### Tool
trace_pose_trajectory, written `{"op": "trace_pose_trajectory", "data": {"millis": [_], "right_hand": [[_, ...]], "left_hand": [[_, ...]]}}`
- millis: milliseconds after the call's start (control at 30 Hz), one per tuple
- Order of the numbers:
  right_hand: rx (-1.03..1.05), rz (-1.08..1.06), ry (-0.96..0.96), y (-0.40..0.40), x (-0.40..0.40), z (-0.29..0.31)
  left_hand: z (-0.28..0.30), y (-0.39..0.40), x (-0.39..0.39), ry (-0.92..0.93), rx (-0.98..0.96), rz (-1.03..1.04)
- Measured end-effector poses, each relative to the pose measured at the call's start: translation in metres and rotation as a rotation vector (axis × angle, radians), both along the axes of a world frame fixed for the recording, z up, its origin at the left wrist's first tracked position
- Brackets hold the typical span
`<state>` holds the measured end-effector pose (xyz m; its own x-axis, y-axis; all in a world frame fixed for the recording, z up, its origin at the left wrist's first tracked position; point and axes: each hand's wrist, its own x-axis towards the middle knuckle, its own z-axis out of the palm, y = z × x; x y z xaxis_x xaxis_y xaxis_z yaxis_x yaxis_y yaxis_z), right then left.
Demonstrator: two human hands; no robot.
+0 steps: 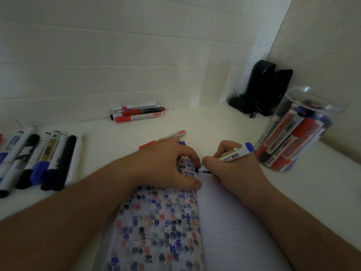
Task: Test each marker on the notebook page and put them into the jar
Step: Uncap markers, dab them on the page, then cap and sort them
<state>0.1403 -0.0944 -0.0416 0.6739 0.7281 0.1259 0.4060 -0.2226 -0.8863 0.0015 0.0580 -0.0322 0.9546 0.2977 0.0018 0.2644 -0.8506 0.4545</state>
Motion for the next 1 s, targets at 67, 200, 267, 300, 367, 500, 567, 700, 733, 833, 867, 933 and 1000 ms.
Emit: {"op": "trace_pose_trajectory", "data": {"millis": [67,200,267,300,367,500,567,700,733,833,867,933,1000], "right_hand": [[-0.005,0.005,-0.003,0.0001,-0.0008,0.0003],[0.002,0.003,-0.005,0.0009,-0.0019,0.0006],[-0.002,-0.007,-0.04,0.0018,-0.0012,-0.0001],[-0.007,-0.012,-0.059,0.002,-0.0008,-0.0004],[-0.014,-0.024,-0.071,0.002,0.0004,-0.001],[-0.008,-0.035,-0.045,0.0009,0.0012,-0.0012],[-0.005,-0.026,-0.046,0.0014,0.0003,-0.001],[-0.011,-0.003,-0.04,0.001,-0.0025,-0.0005],[-0.015,-0.002,-0.043,0.0008,-0.0027,-0.0005],[-0.007,-0.007,-0.055,0.0011,-0.0017,-0.0009],[-0.006,-0.012,-0.067,0.0016,-0.0009,-0.0015],[-0.013,-0.021,-0.081,0.0022,0.0004,-0.0022],[-0.012,-0.031,-0.067,0.002,0.0014,-0.0024]], "left_hand": [[0.0005,-0.0007,0.0005,0.004,0.006,0.001],[0.0007,-0.0011,0.0008,0.011,0.005,0.001],[0.001,-0.0012,0.0009,0.015,0.005,0.004],[0.0012,-0.0012,0.0008,0.017,0.005,0.004],[0.0018,-0.0015,0.0007,0.019,0.001,0.004],[0.0025,-0.0013,-0.0001,0.021,-0.014,0.004],[0.0024,-0.0014,-0.0001,0.023,-0.014,0.002],[0.0022,-0.0015,-0.0004,0.012,-0.002,0.0],[0.0022,-0.0016,-0.0006,0.012,0.001,-0.002],[0.0013,-0.0014,-0.0004,0.01,0.007,-0.006],[0.0012,-0.0014,-0.0004,0.01,0.005,-0.006],[0.0011,-0.0011,-0.0002,0.009,-0.002,-0.006],[0.0014,-0.0007,-0.0001,0.01,-0.009,-0.003]]}}
